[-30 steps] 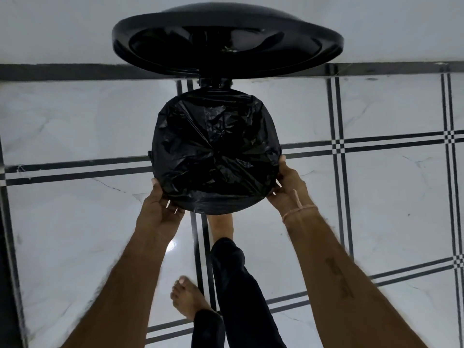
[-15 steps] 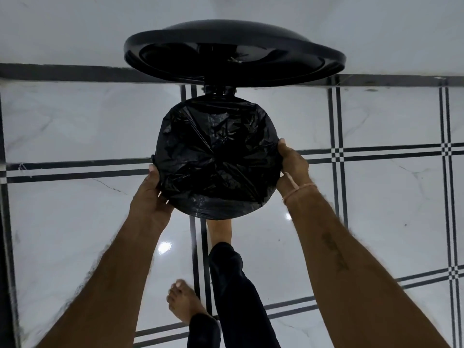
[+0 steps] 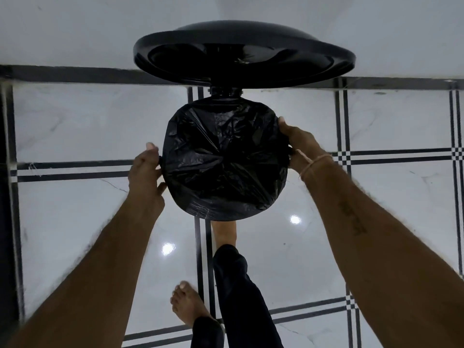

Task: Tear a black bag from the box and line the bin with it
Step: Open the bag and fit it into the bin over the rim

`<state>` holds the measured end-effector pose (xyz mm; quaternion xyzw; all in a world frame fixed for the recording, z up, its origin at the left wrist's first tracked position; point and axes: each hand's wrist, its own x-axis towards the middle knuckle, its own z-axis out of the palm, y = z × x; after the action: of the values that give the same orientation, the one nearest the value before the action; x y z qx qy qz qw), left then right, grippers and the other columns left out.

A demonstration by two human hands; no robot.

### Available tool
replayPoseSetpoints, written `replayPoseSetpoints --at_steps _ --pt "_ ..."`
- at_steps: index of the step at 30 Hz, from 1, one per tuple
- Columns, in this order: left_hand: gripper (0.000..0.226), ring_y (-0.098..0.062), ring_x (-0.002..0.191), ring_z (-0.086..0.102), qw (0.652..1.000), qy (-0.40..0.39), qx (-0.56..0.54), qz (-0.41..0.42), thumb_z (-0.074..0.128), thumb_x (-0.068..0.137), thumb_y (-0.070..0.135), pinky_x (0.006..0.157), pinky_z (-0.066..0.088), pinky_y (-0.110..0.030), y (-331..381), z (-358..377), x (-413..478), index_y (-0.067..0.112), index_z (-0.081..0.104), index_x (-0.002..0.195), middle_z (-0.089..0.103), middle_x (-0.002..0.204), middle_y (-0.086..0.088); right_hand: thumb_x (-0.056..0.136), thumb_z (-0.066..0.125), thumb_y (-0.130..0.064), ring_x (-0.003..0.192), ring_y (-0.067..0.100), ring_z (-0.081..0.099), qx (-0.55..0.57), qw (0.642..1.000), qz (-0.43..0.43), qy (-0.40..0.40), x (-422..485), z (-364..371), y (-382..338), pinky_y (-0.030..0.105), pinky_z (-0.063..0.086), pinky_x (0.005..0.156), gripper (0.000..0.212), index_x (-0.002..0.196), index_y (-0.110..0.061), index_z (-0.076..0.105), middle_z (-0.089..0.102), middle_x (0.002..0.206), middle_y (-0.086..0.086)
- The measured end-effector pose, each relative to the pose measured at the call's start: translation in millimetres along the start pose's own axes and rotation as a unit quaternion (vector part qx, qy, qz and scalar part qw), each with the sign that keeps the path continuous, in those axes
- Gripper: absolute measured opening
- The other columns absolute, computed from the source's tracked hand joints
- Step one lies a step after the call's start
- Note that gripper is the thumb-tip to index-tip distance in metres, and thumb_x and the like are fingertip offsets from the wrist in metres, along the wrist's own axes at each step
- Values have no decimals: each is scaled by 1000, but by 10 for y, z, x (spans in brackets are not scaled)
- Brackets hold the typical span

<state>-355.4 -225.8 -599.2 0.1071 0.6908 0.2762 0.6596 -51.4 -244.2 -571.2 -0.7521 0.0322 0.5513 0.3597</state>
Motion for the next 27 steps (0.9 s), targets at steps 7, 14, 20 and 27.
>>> replayPoseSetpoints --at_steps 7,14,20,27 --pt "21 -10 81 58 995 6 71 -64 71 92 48 101 43 -37 274 102 208 28 67 86 65 88 10 102 64 -39 76 17 61 -68 997 19 1 60 79 -206 25 54 54 27 101 -12 68 63 93 0" --pt "34 -18 100 66 990 -55 106 -71 72 91 47 73 54 -35 608 271 258 22 74 114 71 107 7 97 71 -31 75 19 70 -60 997 3 -50 147 270 -402 27 61 56 22 95 -9 71 70 89 6" --pt "38 -17 105 64 976 -61 147 -145 74 88 53 96 50 -38 663 278 505 26 73 115 70 111 9 103 63 -27 50 9 65 -146 987 -5 -59 290 323 -480 15 47 37 21 94 -8 64 61 79 4" --pt "41 -21 107 69 979 -91 143 -110 82 77 56 95 56 -44 769 396 597 24 78 102 76 114 4 91 75 -43 85 18 73 -146 979 -9 -145 485 332 -529 34 64 84 35 109 -13 75 74 97 7"
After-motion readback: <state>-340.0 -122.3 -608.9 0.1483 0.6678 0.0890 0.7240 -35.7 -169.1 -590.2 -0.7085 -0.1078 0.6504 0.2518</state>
